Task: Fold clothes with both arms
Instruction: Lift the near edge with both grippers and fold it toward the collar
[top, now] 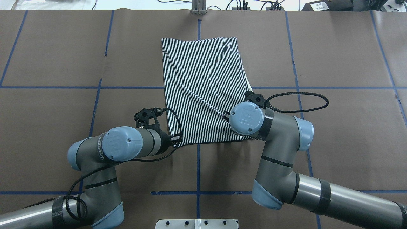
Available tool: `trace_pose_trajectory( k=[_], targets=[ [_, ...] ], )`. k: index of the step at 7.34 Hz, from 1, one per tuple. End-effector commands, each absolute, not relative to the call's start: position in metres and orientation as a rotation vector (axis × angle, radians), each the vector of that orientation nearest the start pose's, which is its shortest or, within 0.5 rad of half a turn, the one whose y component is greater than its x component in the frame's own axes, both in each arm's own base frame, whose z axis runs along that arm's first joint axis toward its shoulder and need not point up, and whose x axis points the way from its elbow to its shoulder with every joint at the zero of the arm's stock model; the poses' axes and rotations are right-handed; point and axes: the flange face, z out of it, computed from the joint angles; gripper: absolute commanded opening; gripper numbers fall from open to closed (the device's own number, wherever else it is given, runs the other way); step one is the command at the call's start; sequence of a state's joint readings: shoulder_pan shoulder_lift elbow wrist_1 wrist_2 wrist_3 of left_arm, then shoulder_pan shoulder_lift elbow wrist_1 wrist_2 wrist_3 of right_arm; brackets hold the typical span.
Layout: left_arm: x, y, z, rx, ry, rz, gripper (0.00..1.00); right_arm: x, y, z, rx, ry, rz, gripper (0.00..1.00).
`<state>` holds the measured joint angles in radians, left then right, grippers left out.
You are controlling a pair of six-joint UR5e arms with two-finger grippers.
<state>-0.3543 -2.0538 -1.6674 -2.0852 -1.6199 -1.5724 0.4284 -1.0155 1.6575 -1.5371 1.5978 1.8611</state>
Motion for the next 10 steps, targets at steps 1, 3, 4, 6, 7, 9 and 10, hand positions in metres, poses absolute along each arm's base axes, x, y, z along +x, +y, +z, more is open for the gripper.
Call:
trace_pose_trajectory(
  k=[1,3,4,6,7,9,10],
  targets=[
    [0.574,-0.349,0.281,0.149,1.089,-0.293,0.0,-0.562,-0.401,0.302,0.024,-0.697,0.684,0.0],
    [0.574,-0.349,0.279,0.148,1.09,-0.292,0.0,-0.562,-0.402,0.291,0.026,-0.714,0.681,0.0],
    [0.572,-0.348,0.275,0.147,1.097,-0.288,0.0,-0.56,-0.402,0.287,0.027,-0.726,0.681,0.0],
    [0.551,-0.346,0.257,0.123,1.138,-0.268,0.0,-0.538,-0.392,0.251,0.032,-0.807,0.67,0.0],
    [0.531,-0.348,0.244,0.098,1.133,-0.266,0.0,-0.512,-0.382,0.226,0.036,-0.854,0.667,0.0],
    [0.458,-0.315,0.174,0.061,1.116,-0.25,0.0,-0.46,-0.33,0.171,0.001,-0.876,0.652,0.0],
    [0.403,-0.288,0.141,0.022,1.102,-0.231,0.0,-0.441,-0.299,0.152,-0.036,-0.888,0.652,0.0]
  ],
)
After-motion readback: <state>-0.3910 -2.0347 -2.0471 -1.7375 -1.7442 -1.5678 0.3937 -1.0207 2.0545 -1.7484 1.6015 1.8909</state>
